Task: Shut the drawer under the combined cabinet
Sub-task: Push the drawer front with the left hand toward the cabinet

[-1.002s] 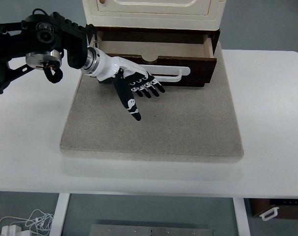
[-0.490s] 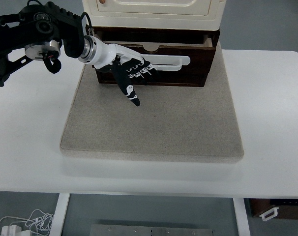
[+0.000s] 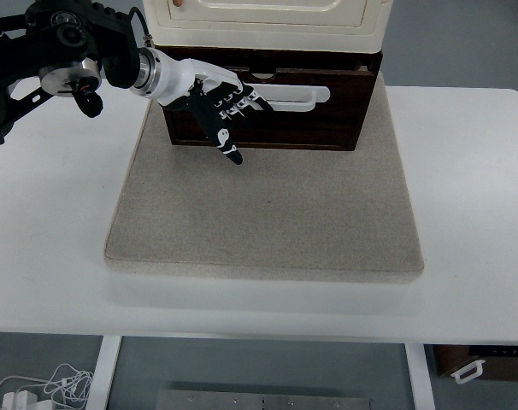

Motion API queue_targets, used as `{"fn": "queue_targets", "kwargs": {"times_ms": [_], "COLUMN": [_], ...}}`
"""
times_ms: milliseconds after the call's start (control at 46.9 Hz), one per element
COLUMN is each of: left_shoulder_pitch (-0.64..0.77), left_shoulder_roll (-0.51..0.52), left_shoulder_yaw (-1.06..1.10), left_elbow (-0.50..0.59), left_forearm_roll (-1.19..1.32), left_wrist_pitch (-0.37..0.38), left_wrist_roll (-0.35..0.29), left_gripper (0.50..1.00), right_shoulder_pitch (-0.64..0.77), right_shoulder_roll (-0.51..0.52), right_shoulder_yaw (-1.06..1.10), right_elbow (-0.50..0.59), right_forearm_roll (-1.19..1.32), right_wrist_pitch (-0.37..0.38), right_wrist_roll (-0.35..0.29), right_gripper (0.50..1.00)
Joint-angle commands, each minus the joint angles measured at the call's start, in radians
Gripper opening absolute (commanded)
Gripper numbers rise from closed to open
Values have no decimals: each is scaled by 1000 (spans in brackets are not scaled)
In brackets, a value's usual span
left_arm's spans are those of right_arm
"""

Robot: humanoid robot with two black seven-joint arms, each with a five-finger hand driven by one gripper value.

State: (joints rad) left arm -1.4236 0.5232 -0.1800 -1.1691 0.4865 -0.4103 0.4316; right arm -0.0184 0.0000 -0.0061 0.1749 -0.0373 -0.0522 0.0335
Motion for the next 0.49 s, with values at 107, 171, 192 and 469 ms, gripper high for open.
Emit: {"fn": "queue_targets", "kwargs": {"times_ms": [107,171,192,469], "left_shoulder_pitch": [0,0,0,0], "left_shoulder_roll": [1,1,1,3], "left_shoulder_yaw": [-4,-4,-4,-4], "left_elbow": [3,14,17,37], "left_forearm_roll": [-2,-2,-2,-2], "left_wrist_pitch": [10,10,11,34], "left_wrist_roll": [-1,-1,-1,-5], "left_gripper": [1000,1000,1000,1000], "right_shoulder_pitch": [0,0,0,0], "right_shoulder_roll": [0,0,0,0], "right_shoulder_yaw": [0,0,0,0], "right_elbow": [0,0,0,0], "right_forearm_roll": [0,0,0,0], "right_wrist_pitch": [0,0,0,0], "right_wrist_roll": [0,0,0,0], "right_gripper": [952,952,952,952]}}
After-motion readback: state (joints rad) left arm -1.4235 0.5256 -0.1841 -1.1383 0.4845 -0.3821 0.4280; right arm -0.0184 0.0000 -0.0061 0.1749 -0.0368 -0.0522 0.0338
